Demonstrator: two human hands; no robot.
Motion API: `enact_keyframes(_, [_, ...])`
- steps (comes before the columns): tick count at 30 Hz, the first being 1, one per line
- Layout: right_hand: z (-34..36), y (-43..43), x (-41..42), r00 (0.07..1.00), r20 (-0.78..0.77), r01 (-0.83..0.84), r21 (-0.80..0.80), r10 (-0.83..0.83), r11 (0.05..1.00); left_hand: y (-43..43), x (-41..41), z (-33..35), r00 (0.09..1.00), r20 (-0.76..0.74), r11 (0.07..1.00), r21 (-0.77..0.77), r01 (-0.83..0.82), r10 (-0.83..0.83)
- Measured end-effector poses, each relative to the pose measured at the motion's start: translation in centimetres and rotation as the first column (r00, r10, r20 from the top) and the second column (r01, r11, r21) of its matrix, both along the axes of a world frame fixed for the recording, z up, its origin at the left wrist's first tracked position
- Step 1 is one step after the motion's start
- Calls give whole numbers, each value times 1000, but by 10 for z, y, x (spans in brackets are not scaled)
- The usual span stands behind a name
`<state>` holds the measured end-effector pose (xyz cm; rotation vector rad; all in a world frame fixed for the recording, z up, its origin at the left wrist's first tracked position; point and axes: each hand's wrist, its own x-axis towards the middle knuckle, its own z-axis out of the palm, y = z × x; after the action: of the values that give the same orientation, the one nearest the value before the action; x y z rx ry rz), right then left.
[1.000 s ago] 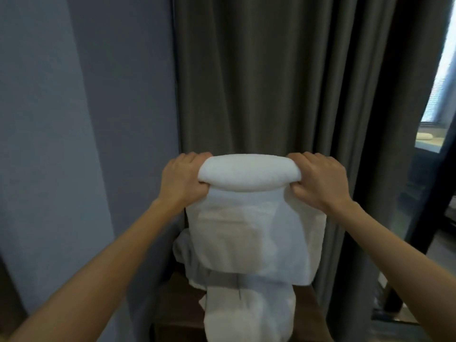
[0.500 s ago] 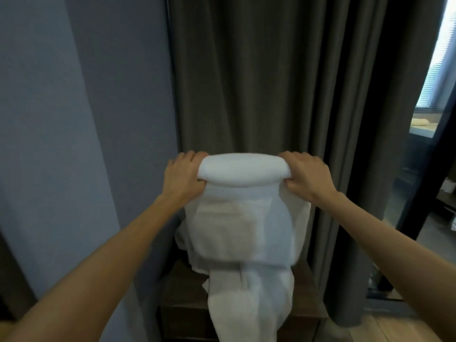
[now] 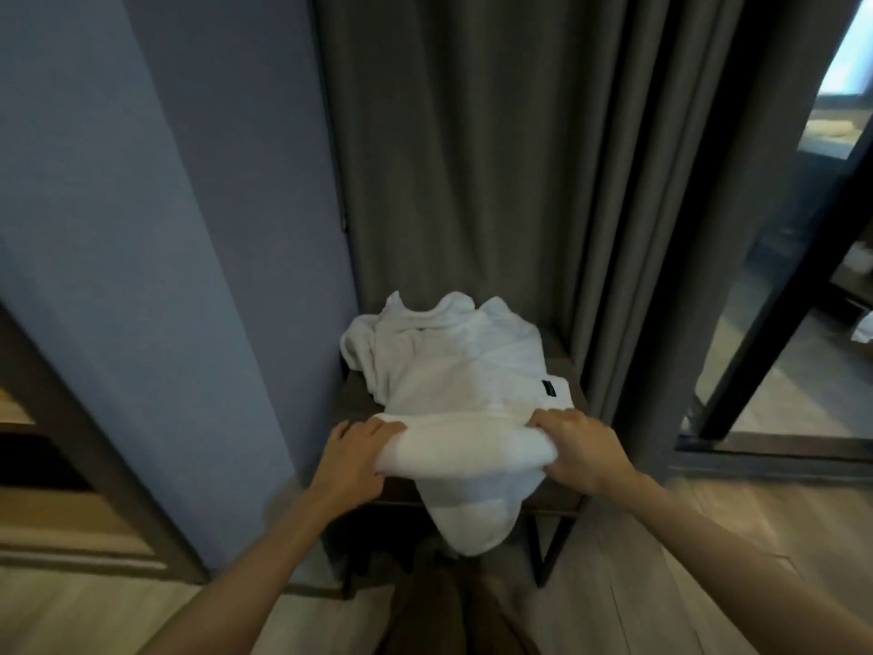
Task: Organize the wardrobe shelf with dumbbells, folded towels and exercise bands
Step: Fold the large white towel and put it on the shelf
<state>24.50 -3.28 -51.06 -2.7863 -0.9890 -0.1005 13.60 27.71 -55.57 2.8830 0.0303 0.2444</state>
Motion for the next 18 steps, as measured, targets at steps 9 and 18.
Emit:
enact_keyframes(9, [0, -15, 20, 996, -86, 36, 11, -35, 999, 19, 19, 10, 998, -36, 955, -294, 36, -49])
enact_keyframes(18, [0, 3, 97, 930, -306, 352, 589, -202, 727, 48, 102, 25, 962, -94, 592, -771, -234, 258])
